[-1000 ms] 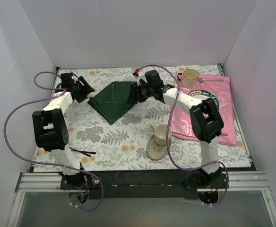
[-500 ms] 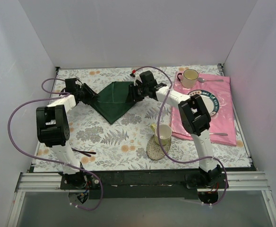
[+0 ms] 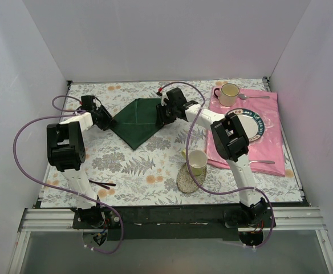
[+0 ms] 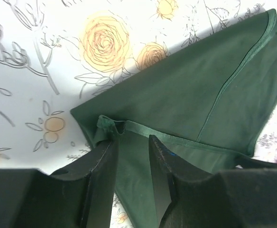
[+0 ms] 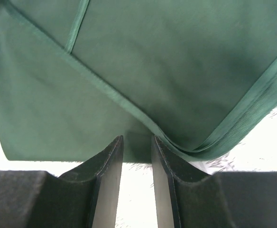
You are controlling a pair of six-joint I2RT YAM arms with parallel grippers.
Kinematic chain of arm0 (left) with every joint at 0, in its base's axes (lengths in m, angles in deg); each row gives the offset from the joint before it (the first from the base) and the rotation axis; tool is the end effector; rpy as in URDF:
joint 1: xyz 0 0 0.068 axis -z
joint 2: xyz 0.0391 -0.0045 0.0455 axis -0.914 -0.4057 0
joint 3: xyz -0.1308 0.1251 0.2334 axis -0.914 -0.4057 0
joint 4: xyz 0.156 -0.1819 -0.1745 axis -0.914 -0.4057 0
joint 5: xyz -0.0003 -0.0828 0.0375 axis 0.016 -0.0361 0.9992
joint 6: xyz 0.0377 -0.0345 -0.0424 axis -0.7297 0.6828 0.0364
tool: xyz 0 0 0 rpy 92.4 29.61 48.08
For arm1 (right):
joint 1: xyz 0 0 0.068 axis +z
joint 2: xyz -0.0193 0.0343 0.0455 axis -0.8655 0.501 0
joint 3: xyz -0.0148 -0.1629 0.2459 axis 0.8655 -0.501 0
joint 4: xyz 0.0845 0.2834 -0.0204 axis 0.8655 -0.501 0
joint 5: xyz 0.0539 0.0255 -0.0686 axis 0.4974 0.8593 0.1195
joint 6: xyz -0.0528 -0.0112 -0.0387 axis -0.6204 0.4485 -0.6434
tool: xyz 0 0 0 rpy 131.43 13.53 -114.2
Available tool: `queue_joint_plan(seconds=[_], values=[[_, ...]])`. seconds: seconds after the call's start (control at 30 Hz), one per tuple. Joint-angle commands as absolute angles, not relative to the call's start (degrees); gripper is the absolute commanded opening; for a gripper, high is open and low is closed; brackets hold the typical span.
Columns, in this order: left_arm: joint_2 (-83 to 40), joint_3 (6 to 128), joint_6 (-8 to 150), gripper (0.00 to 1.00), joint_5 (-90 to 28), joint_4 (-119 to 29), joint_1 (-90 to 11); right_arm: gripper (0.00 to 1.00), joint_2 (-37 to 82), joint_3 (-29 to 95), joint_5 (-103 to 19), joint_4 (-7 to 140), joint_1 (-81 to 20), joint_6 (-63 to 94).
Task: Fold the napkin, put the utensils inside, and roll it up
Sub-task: Fold the napkin
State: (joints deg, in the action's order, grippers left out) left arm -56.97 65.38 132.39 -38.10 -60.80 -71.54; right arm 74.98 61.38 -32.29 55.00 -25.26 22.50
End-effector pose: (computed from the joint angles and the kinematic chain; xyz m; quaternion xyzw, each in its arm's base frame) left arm 0.4484 0.0291 0.1402 -0.5658 0.7573 -0.2715 0.1807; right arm 0.4734 0.3466 0.1504 -0.2249 0.8759 0.2909 0.3124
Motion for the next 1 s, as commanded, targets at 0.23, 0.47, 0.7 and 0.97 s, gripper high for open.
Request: queue_joint_plan(seconds=[0.23, 0.47, 0.7, 0.97], values=[[-53.2, 72.2, 129.5, 0.41, -36.2, -63.4, -71.5, 0.39, 72.0, 65.9, -33.6, 54.2, -25.2, 19.6], [-53.2, 72.1, 130.4, 0.44, -35.6, -62.9, -71.5, 0.38, 75.0, 64.5, -34.5, 54.2, -25.3, 19.8], [-55.3, 70.2, 130.6, 0.42, -34.5, -64.0, -71.6, 0.39, 75.5, 65.8, -36.7, 51.8, -25.2, 17.2], [-44.1, 68.4, 134.5, 0.55, -26.9, -64.4, -71.5, 0.45, 74.3, 74.1, -40.5, 46.4, -22.4, 13.7]])
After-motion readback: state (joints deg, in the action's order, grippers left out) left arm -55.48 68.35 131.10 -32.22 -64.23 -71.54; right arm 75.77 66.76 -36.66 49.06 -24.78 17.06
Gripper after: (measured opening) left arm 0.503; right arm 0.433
